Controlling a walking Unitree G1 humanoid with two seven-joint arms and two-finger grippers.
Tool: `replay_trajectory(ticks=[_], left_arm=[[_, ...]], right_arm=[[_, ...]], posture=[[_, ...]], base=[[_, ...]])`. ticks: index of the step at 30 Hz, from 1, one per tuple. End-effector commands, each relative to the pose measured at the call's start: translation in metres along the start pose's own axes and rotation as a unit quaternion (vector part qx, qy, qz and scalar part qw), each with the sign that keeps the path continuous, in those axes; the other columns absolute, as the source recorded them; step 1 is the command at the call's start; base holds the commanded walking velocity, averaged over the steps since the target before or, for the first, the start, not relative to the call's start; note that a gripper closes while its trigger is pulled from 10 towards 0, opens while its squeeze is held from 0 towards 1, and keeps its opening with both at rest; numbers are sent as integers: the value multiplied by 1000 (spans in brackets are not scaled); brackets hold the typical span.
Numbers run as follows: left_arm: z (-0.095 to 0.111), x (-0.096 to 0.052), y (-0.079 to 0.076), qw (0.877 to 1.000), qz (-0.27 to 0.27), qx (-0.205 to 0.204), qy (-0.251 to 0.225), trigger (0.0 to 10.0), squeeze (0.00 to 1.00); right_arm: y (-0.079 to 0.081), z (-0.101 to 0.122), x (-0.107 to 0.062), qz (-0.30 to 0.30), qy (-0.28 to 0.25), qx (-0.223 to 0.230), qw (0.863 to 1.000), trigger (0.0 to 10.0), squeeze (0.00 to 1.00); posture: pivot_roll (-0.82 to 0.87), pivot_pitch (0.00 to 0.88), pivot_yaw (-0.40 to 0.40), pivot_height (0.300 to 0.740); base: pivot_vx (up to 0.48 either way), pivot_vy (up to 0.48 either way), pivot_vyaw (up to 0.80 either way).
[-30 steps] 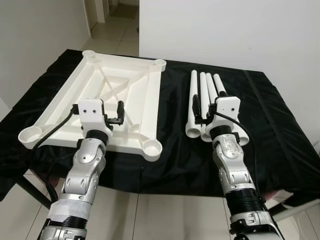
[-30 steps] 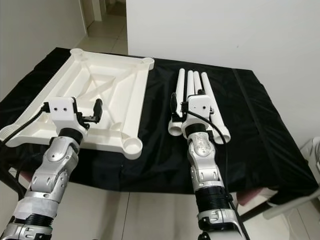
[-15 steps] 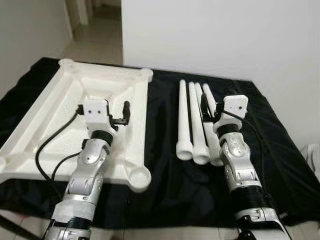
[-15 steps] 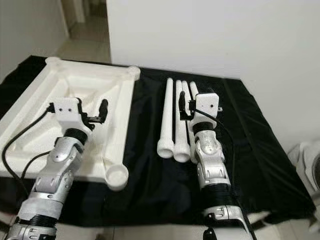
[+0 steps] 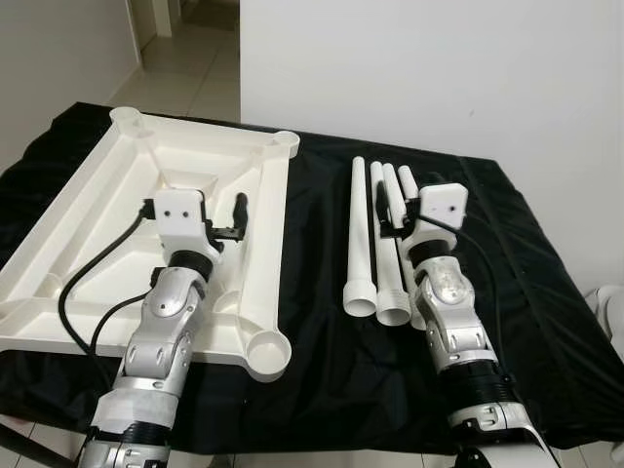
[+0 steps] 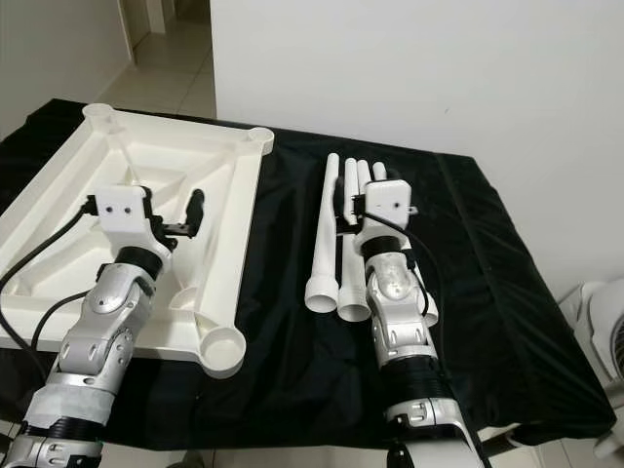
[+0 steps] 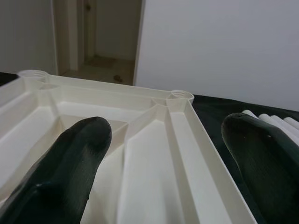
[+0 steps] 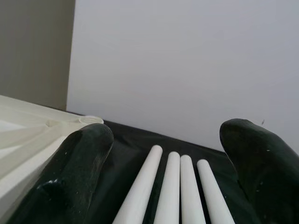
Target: Building children table
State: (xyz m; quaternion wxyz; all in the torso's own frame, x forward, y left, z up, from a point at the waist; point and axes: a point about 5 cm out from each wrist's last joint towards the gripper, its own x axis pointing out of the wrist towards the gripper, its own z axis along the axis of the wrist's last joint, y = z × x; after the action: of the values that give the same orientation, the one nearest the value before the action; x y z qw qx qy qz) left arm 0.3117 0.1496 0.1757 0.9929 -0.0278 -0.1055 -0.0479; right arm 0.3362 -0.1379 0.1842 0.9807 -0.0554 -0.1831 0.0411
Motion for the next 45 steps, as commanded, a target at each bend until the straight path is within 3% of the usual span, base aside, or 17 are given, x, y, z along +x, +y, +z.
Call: replay_trajectory(ticks=[1,10,22,27,30,35,40,45], left_arm=[[-2,1,-8,999,-33,1,10,10000,0],[-4,2,-9,1000,-27,-5,11,10000,0],[5,-4,-9,1000,4,-12,-5,10000,0],[6,-6,-8,1000,-11,17,-8,10000,0],[21,-3,-5,999,-16,18,-32,10000,0],[27,-2,-2,999,-12,22,-40,10000,0],[16,-2,0,1000,-5,13,-20,10000,0],[4,7,-4,1000,-5,8,-1,10000,0]], right_arm=[[-3,-1,2,1,6,-4,1000,10000,0],[-3,1,3,-5,7,0,1000,10000,0],[-2,4,1,-23,1,5,1000,10000,0],[-4,4,1,-28,-2,5,1000,10000,0],[-7,8,2,-34,-9,4,999,10000,0],[-11,10,0,-41,-11,2,999,10000,0],[-10,5,-3,-39,-3,4,999,10000,0],[-8,5,2,-37,0,6,999,10000,0]], posture=[[153,31,-85,740],[143,62,-79,740],[152,33,-54,740],[153,26,-48,740],[149,15,-41,740],[141,3,-36,740],[134,0,-32,740],[120,0,-24,740]], base=[[0,0,0],[0,0,0],[0,0,0],[0,0,0],[0,0,0],[0,0,0],[0,0,0],[0,0,0]])
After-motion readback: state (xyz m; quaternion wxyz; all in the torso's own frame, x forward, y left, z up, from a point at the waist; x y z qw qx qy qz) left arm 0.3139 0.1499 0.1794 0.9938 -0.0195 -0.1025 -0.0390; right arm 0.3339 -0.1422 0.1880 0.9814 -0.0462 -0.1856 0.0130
